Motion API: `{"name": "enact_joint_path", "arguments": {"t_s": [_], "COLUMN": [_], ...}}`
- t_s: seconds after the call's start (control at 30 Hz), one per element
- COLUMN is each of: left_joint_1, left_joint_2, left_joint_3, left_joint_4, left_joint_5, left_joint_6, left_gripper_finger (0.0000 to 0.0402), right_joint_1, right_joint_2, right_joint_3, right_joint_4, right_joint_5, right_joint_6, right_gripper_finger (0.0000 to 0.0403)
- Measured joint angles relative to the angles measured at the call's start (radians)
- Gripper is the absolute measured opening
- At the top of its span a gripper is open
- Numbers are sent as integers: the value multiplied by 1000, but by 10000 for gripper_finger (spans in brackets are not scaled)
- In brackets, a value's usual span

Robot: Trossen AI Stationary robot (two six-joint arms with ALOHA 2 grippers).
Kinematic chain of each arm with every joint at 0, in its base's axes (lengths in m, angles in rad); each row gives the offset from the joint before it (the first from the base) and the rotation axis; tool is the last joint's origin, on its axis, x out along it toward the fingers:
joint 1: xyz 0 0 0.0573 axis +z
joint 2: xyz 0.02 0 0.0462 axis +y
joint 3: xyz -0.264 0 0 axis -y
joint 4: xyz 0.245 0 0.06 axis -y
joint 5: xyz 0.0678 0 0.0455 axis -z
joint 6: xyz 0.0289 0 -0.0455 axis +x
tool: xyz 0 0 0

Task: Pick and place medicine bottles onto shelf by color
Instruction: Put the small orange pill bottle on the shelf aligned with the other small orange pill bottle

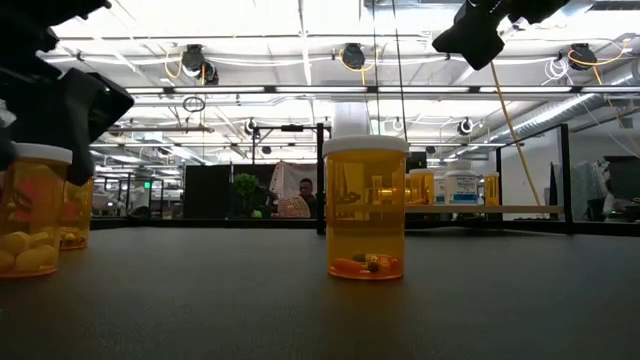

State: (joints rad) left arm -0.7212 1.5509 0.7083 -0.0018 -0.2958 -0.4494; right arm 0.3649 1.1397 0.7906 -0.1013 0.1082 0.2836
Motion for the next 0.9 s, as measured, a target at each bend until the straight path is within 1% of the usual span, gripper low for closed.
{"name": "enact_joint_path", "arguments": {"t_s": [0.2,0.5,0.57,0.67,0.8,0.9], "left_joint_1": [5,8,8,8,10,23], "left_joint_2": [0,0,0,0,0,0], "left_joint_3": [0,0,0,3,61,138], "left_joint_4": [-1,-1,0,32,48,-30], "left_joint_5": [0,0,0,0,4,34], "left_joint_6": [26,56,56,56,111,186], "left_gripper_finger": [181,126,117,116,124,125], "right_joint_1": [0,0,0,0,0,0], "right_joint_2": [0,0,0,0,0,0], "right_joint_3": [0,0,0,0,0,0], "right_joint_4": [0,0,0,0,12,23], "right_joint_5": [0,0,0,0,23,49], "right_joint_6": [0,0,0,-2,-17,-34], "right_gripper_finger": [265,265,265,265,265,265]}}
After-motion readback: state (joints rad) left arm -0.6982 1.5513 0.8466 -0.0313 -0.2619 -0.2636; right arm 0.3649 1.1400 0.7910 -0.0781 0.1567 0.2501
